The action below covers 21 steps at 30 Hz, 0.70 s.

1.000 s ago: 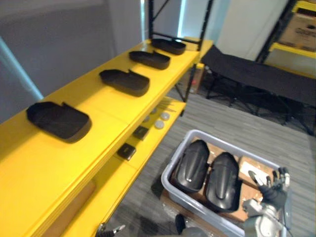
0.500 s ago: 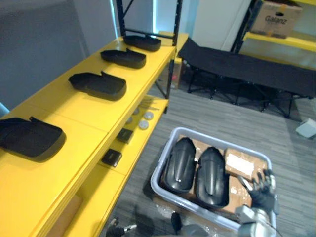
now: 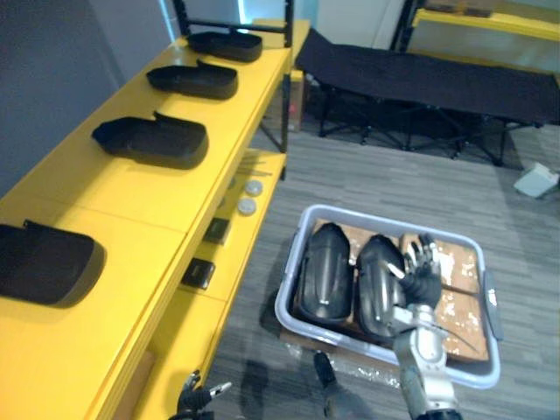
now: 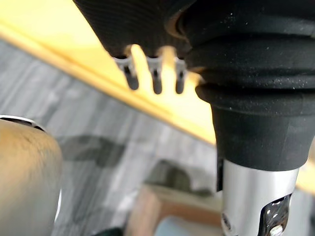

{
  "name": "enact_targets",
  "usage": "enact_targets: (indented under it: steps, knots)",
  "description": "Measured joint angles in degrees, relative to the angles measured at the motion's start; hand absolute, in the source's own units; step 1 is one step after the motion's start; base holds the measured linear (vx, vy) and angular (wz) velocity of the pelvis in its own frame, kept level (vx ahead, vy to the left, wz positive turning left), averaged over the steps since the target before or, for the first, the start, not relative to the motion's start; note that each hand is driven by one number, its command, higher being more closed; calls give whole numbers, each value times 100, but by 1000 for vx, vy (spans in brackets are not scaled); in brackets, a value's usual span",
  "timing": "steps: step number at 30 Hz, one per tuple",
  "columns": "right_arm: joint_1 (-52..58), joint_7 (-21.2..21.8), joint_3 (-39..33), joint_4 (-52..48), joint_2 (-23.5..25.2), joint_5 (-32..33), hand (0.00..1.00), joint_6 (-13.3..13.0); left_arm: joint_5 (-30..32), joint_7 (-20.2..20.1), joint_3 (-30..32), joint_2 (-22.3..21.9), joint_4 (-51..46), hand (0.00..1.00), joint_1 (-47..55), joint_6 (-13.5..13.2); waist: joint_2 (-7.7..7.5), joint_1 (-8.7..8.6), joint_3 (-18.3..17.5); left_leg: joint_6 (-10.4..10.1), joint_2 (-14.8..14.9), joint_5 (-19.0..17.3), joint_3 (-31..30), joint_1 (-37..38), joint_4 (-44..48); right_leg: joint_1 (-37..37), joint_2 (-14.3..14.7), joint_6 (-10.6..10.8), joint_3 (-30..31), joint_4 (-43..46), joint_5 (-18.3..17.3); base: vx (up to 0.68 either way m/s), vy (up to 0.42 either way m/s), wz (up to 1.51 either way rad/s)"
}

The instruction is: Walk over and take plastic housings, then place them on the shelf

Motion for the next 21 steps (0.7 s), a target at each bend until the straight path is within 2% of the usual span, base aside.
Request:
enact_targets:
  steps: [1, 2, 3, 4, 5, 6, 8, 10, 11, 12, 13, 14, 15, 17, 18, 21]
  knots:
    - [171, 91, -24, -64, 83, 7, 0, 0, 8, 2, -45, -20, -62, 0, 13, 7, 23, -56, 16, 97, -139, -68, -47, 83, -400, -10, 18, 16, -105, 82, 16, -195, 95, -101]
    - [275, 149, -22, -99, 117, 10, 0, -1, 3, 8, -60, -14, -124, 0, 27, 18, 12, -70, 21, 66, -162, -124, 23, 165, -413, 3, 28, 25, -117, 53, 88, -263, 77, -101]
    - [405, 323, -3, -151, 184, 42, 0, 1, -7, 93, 23, -4, -243, 0, 70, 80, -8, -34, 19, 153, -99, -68, 339, 137, -367, 51, -4, -121, -252, -261, 475, -285, 42, -93]
    - [531, 501, 24, -153, 314, 112, 0, 3, -51, 188, 154, 16, -292, 0, 74, 152, -36, -102, 47, 194, -16, -39, 476, 61, -303, -32, -6, -473, -947, 151, 215, -256, 22, -80]
    - [580, 561, 27, -153, 365, 139, 0, 3, -89, 227, 218, 31, -286, 0, 72, 186, -40, -90, 45, 198, 37, 8, 545, 37, -327, -90, -16, -620, -1214, 534, -98, -241, 52, -55]
    - [590, 577, 49, -155, 434, 106, 0, -16, -129, 254, 294, 76, -229, 0, 76, 273, -18, -49, 39, 198, 163, 108, 615, -39, -350, -209, -64, -693, -1551, 1454, -634, -170, 67, -31]
    - [514, 525, 141, -154, 498, -168, 0, -84, -129, 253, 338, 209, -175, 0, 103, 391, -33, 29, 41, 202, 300, 245, 587, -166, -344, -217, -346, -742, -1769, 2611, -1267, -133, 34, -11]
    - [360, 396, 357, -154, 489, -319, 0, -106, -127, 257, 382, 307, -135, 0, 201, 457, -73, 156, 27, 157, 402, 330, 560, -346, -269, 23, -644, -829, -1806, 3146, -1492, -80, -55, 0]
    - [215, 260, 559, -153, 493, -333, 0, -103, -128, 257, 388, 449, 74, 0, 211, 453, -137, 237, -7, 112, 448, 359, 469, -586, -113, 377, -876, -891, -1802, 3099, -1536, -60, -105, 14]
    - [164, 186, 617, -153, 501, -372, 0, -97, -128, 255, 411, 488, 139, 0, 236, 449, -179, 241, -32, 87, 448, 374, 419, -687, -57, 551, -951, -892, -1801, 2968, -1537, -55, -176, 18]
    - [96, 99, 676, -146, 507, -415, 0, -91, -128, 250, 452, 527, 227, 0, 275, 433, -267, 244, -85, 48, 448, 396, 395, -829, 49, 804, -1048, -863, -1801, 2628, -1512, -55, -232, -1]
    - [-11, 7, 700, -100, 503, -423, 0, -32, -128, 247, 534, 538, 273, 0, 340, 423, -363, 366, -145, -32, 470, 470, 426, -974, 79, 1067, -1054, -512, -1852, 1930, -1680, -84, -306, -15]
    - [-68, -78, 696, -58, 482, -453, 0, 85, -128, 256, 621, 510, 279, 0, 400, 404, -385, 417, -166, -139, 529, 585, 450, -1060, 22, 1224, -1027, -269, -2032, 1417, -1714, -88, -269, -25]
    - [-163, -104, 692, -43, 458, -540, 0, 213, -194, 269, 691, 359, 287, 0, 451, 367, -397, 506, -176, -304, 661, 781, 582, -1076, -150, 1304, -908, 26, -2126, 921, -1675, -111, -248, -40]
    - [-161, -89, 705, -38, 432, -540, 0, 280, -373, 263, 794, 263, 288, 0, 493, 311, -387, 543, -180, -431, 714, 931, 647, -1031, -318, 1356, -824, 88, -2125, 611, -1648, -121, -247, -53]
    - [-175, -78, 712, -24, 160, -538, 0, 403, -649, 273, 871, 38, 289, 0, 536, 158, -272, 528, -211, -616, 798, 1192, 473, -1033, -607, 1286, -598, 160, -2083, 249, -1605, -112, -269, -51]
